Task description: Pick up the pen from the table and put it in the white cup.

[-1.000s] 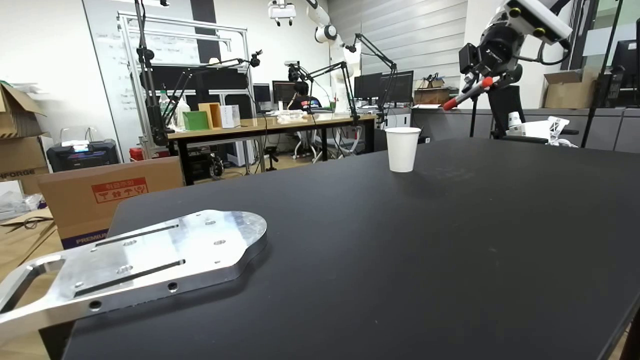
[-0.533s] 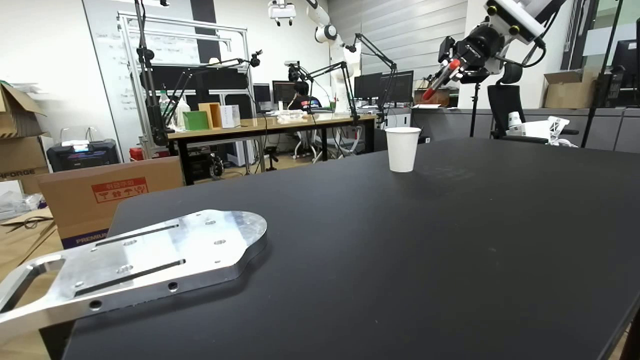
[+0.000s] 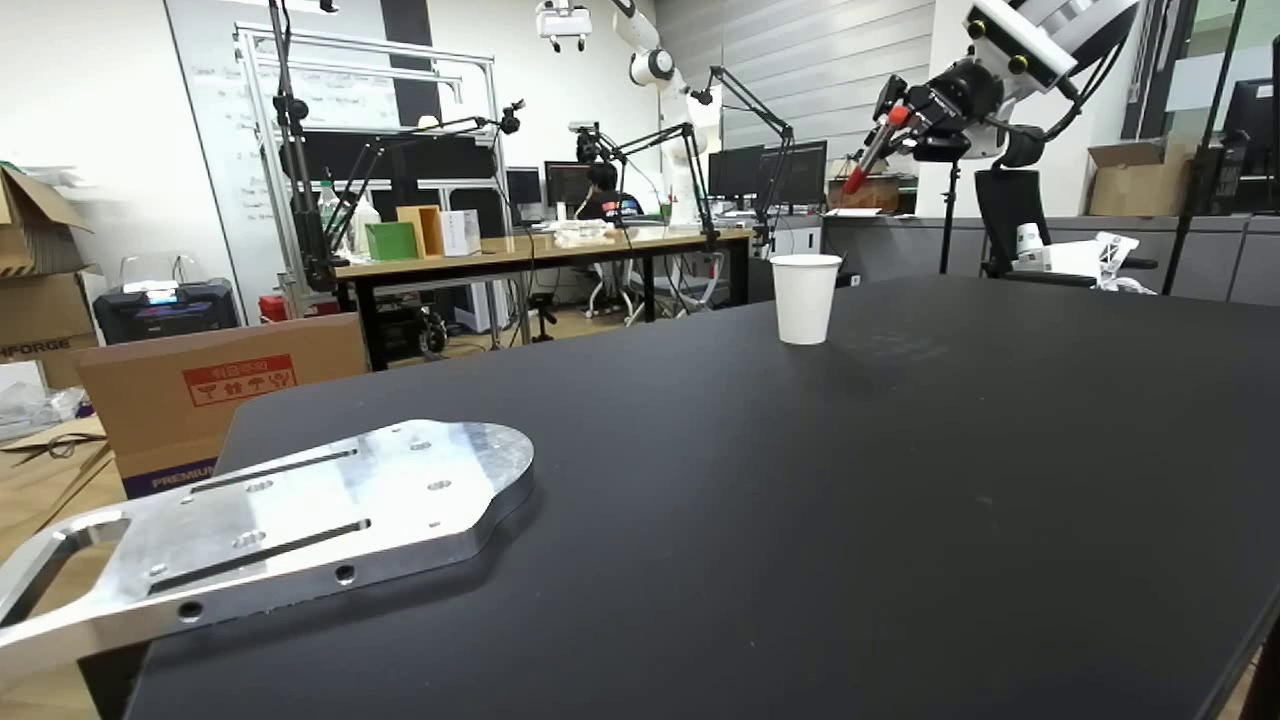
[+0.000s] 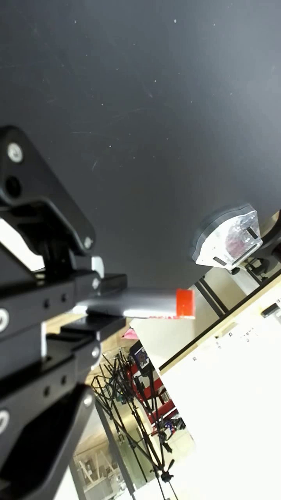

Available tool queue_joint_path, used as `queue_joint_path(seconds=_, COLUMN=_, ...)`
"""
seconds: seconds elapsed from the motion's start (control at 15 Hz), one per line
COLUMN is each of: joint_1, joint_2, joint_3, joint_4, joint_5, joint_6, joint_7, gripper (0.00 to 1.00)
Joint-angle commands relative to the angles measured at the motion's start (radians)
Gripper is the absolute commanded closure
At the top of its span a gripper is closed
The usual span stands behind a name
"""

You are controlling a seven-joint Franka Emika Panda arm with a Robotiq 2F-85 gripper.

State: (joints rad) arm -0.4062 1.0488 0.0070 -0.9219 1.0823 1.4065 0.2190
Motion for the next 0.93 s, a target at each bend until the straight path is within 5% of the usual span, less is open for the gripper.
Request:
queue_joint_path(seconds=0.0, joint_1=-0.024, joint_2=0.094, joint_3=0.023, joint_4=0.166, joint_5=0.017, joint_6=-0.082, joint_7=0.062, gripper=0.95)
queue_joint_path(seconds=0.07, joint_1=-0.008, joint_2=0.03, joint_3=0.005, joint_4=0.048, joint_5=0.008, joint_6=-0.033, joint_7=0.012, gripper=0.8)
queue_joint_path(seconds=0.87, joint_1=-0.014, joint_2=0.065, joint_3=0.011, joint_4=0.104, joint_5=0.01, joint_6=-0.056, joint_7=0.012, gripper=0.8)
